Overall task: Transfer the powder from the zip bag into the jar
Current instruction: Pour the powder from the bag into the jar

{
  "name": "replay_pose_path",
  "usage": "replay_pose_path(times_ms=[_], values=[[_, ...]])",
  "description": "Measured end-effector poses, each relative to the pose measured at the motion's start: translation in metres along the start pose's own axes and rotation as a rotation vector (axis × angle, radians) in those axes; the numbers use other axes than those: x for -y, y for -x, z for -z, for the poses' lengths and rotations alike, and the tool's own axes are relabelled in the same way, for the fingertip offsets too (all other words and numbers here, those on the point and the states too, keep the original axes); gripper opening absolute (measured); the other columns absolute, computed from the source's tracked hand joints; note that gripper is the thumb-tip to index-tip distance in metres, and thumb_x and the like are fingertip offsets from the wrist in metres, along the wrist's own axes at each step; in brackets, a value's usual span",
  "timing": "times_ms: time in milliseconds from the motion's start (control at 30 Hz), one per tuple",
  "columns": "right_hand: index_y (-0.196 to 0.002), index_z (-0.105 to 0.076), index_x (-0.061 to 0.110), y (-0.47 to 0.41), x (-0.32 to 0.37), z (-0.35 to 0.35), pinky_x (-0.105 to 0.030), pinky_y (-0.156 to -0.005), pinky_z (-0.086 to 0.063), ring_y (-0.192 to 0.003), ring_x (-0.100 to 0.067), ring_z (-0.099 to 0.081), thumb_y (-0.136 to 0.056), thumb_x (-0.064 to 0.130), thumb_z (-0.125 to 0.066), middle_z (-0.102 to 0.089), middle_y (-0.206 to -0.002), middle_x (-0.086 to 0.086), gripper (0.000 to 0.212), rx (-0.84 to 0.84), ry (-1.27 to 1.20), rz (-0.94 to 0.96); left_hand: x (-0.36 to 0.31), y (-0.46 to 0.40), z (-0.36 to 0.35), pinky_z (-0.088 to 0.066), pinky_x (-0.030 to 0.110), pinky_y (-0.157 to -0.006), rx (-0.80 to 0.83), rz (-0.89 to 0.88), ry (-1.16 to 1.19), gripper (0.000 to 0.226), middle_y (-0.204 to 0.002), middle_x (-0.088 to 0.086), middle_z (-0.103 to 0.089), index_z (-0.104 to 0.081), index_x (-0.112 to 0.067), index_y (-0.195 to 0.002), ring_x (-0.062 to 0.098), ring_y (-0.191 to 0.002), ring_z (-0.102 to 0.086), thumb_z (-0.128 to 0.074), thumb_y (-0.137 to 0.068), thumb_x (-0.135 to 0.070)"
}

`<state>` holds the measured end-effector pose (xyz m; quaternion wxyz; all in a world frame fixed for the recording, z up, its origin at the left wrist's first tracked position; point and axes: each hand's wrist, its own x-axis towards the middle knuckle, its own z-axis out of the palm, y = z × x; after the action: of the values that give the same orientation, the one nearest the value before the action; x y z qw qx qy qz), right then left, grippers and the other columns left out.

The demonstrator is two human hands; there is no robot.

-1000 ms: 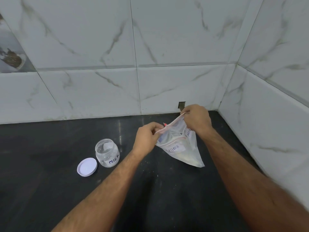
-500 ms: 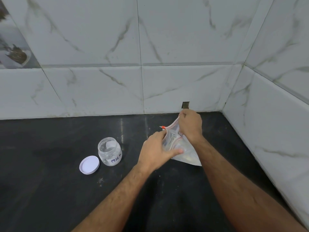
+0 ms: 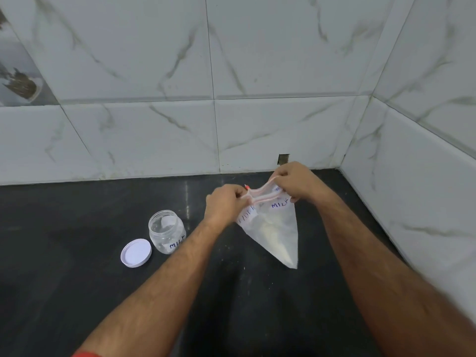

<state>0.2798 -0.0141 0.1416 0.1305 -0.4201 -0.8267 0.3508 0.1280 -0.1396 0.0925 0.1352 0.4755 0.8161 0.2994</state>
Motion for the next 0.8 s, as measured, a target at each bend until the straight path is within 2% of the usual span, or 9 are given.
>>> replay_pose_path(times_ms=[133, 200, 333, 400, 467, 533, 633, 700, 800], values=[[-0.085, -0.072, 0.012, 0.008, -0.015, 0.011, -0.026, -0.045, -0.047, -0.046, -0.011, -0.049, -0.091, 0.018, -0.062, -0.058, -0.061, 0.000, 0.013, 0.066, -0.462, 0.021, -0.011, -0.026, 0.024, -0.039, 0.037, -0.087, -0.027, -0.084, -0.089, 0.023, -0.067, -0.009, -0.060, -0.059, -0.027, -0.067, 0.019, -0.084, -0.061, -0.064, -0.089, -0.028], [-0.091, -0.070, 0.010, 0.013, -0.027, 0.011, -0.029, -0.048, -0.049, -0.044, -0.012, -0.046, -0.092, 0.034, -0.066, -0.055, -0.058, 0.000, 0.025, 0.119, -0.720, 0.060, -0.016, -0.035, 0.037, -0.044, 0.039, -0.087, -0.034, -0.167, -0.051, 0.016, -0.077, -0.003, -0.068, -0.065, -0.023, -0.076, 0.024, -0.088, -0.063, -0.062, -0.090, -0.018], [-0.112, -0.066, 0.002, 0.007, -0.058, -0.005, -0.028, -0.046, -0.044, -0.044, -0.010, -0.038, -0.095, 0.049, -0.058, -0.042, -0.055, 0.003, 0.051, -0.174, -1.058, -0.113, -0.020, -0.044, 0.057, -0.047, 0.035, -0.085, -0.093, -0.411, 0.079, 0.014, -0.092, 0.014, -0.071, -0.073, -0.001, -0.090, 0.028, -0.092, -0.062, -0.059, -0.090, -0.001], [-0.119, -0.063, 0.006, 0.005, -0.071, -0.023, -0.030, -0.053, -0.050, -0.057, -0.011, -0.054, -0.095, 0.047, -0.061, -0.056, -0.069, 0.002, 0.048, -0.234, -0.988, -0.288, -0.021, -0.045, 0.066, -0.042, 0.017, -0.085, -0.137, -0.437, 0.142, 0.015, -0.101, 0.009, -0.067, -0.071, -0.002, -0.097, 0.018, -0.099, -0.055, -0.057, -0.092, 0.000], [-0.135, -0.052, 0.011, 0.004, -0.079, -0.043, -0.036, -0.068, -0.056, -0.090, -0.021, -0.067, -0.094, 0.044, -0.065, -0.065, -0.105, -0.008, 0.055, -0.107, -1.045, -0.393, -0.022, -0.046, 0.076, -0.037, 0.005, -0.085, -0.158, -0.449, 0.239, 0.016, -0.106, 0.002, -0.063, -0.069, -0.004, -0.100, 0.010, -0.103, -0.053, -0.055, -0.093, 0.001], [-0.147, -0.039, 0.015, 0.001, -0.082, -0.061, -0.043, -0.079, -0.056, -0.114, -0.032, -0.062, -0.092, 0.045, -0.066, -0.057, -0.132, -0.018, 0.068, 0.026, -1.217, -0.430, -0.022, -0.049, 0.086, -0.043, 0.010, -0.090, -0.107, -0.443, 0.416, 0.015, -0.110, 0.004, -0.064, -0.067, -0.004, -0.098, 0.000, -0.101, -0.058, -0.055, -0.095, 0.003], [-0.140, -0.049, 0.014, -0.007, -0.073, -0.072, -0.050, -0.091, -0.054, -0.118, -0.034, -0.063, -0.090, 0.053, -0.065, -0.062, -0.131, -0.019, 0.065, 0.099, -1.435, -0.424, -0.021, -0.052, 0.099, -0.046, 0.027, -0.102, -0.006, -0.411, 0.627, 0.014, -0.115, -0.001, -0.068, -0.066, -0.013, -0.091, 0.001, -0.114, -0.059, -0.060, -0.095, -0.001], [-0.130, -0.061, 0.016, -0.011, -0.060, -0.076, -0.053, -0.095, -0.054, -0.112, -0.035, -0.068, -0.091, 0.051, -0.064, -0.068, -0.125, -0.016, 0.053, 0.171, -1.510, -0.372, -0.017, -0.052, 0.103, -0.048, 0.020, -0.097, 0.007, -0.417, 0.706, 0.011, -0.107, -0.014, -0.072, -0.064, -0.017, -0.087, 0.001, -0.113, -0.060, -0.061, -0.093, -0.007], [-0.118, -0.072, 0.013, -0.010, -0.041, -0.081, -0.049, -0.091, -0.055, -0.109, -0.031, -0.069, -0.094, 0.024, -0.061, -0.071, -0.121, -0.013, 0.029, 0.142, -1.525, -0.256, -0.007, -0.049, 0.103, -0.048, 0.011, -0.087, -0.046, -0.388, 0.749, 0.006, -0.100, -0.020, -0.075, -0.064, -0.017, -0.090, -0.007, -0.102, -0.063, -0.062, -0.092, -0.012]])
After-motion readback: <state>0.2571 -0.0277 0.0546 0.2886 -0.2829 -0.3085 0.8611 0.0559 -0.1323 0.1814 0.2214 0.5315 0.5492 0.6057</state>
